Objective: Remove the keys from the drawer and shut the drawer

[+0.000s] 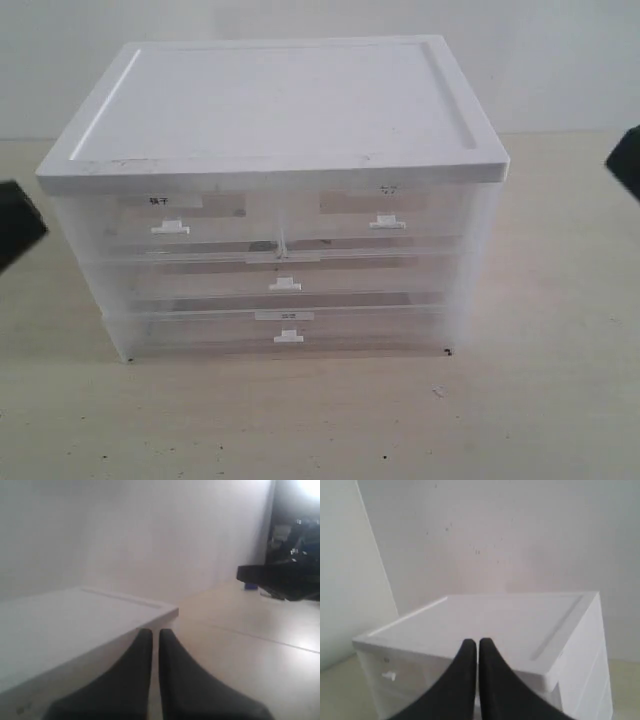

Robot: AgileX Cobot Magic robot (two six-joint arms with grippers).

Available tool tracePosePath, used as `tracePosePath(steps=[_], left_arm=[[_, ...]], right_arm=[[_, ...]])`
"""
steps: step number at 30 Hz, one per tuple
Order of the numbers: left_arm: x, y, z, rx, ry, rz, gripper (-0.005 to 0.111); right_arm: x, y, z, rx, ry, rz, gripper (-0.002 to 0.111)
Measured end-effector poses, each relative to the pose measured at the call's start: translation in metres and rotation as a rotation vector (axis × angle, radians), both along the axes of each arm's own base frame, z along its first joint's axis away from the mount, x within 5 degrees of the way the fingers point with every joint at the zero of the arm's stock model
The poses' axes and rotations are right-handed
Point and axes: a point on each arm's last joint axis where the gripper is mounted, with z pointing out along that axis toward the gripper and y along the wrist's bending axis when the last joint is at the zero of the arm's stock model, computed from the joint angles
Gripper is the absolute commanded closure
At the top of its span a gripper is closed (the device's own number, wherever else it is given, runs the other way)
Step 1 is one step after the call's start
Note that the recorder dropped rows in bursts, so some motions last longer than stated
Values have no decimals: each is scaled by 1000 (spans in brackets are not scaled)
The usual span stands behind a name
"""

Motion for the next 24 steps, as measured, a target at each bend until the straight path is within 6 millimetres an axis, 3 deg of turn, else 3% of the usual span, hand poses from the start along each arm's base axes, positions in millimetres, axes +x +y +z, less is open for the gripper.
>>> tracePosePath(steps=[8, 15, 20, 24], left_arm=[[23, -14, -49, 155, 62, -178, 102], [39, -46, -87, 280, -8, -265, 102], [56, -70, -111, 431, -95, -236, 101], [68, -82, -127, 550, -187, -191, 90]], right_arm=[[40, 9, -39, -102, 171, 121, 108], [64, 21, -72, -186, 225, 169, 108], [77, 27, -79, -235, 196, 163, 108], [90, 29, -73, -232, 171, 153, 108]])
